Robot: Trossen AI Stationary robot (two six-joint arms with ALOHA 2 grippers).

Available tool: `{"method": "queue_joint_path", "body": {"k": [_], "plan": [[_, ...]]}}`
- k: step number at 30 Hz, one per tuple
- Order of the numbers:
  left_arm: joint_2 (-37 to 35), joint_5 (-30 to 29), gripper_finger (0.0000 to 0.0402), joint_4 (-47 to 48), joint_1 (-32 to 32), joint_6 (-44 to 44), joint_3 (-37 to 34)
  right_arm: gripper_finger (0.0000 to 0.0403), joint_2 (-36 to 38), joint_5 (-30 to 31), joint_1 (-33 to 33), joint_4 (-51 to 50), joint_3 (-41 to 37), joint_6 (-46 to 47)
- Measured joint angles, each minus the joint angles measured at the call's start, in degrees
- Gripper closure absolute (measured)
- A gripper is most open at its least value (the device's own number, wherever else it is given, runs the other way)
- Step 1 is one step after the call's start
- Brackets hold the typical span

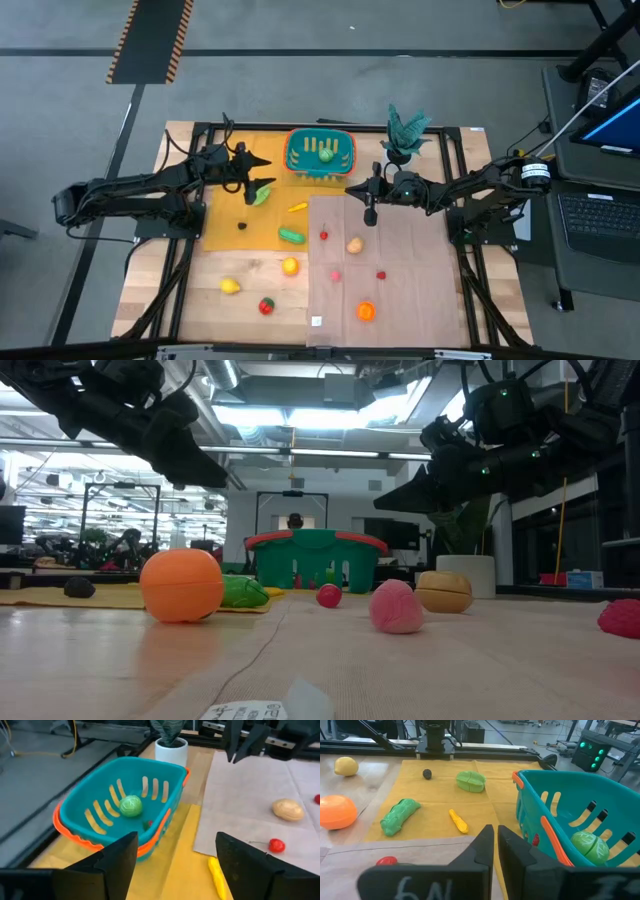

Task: Pick and placing Produce into tupperware
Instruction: Put the green starfruit into the blue basket

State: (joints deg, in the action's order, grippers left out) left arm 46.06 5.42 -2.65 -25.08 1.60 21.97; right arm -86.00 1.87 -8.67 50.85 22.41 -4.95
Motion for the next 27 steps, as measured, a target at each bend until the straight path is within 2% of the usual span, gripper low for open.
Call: {"method": "queue_joint_path", "body": {"k": [3,9,15,19,27], "plan": [[0.0,-2.9,0.0144,5.0,1.7,-2.5,1.8,0.0375,0.0,0.0,0.0,0.0,0.0,0.0],[0.0,-17.7,0.0148,18.7,8.2,-11.0,6.6,0.0375,0.0,0.0,0.0,-0.3,0.0,0.2],[2.1,-26.8,0.0149,26.4,16.4,-22.4,9.6,0.0375,0.0,0.0,0.0,-1.5,0.0,0.0],[5.4,-30.0,0.0149,32.5,21.0,-28.8,12.3,0.0375,0.0,0.0,0.0,-2.7,0.0,0.0],[15.6,-32.0,0.0149,47.2,26.0,-40.6,22.6,0.0375,0.0,0.0,0.0,-3.0,0.0,0.0]]}}
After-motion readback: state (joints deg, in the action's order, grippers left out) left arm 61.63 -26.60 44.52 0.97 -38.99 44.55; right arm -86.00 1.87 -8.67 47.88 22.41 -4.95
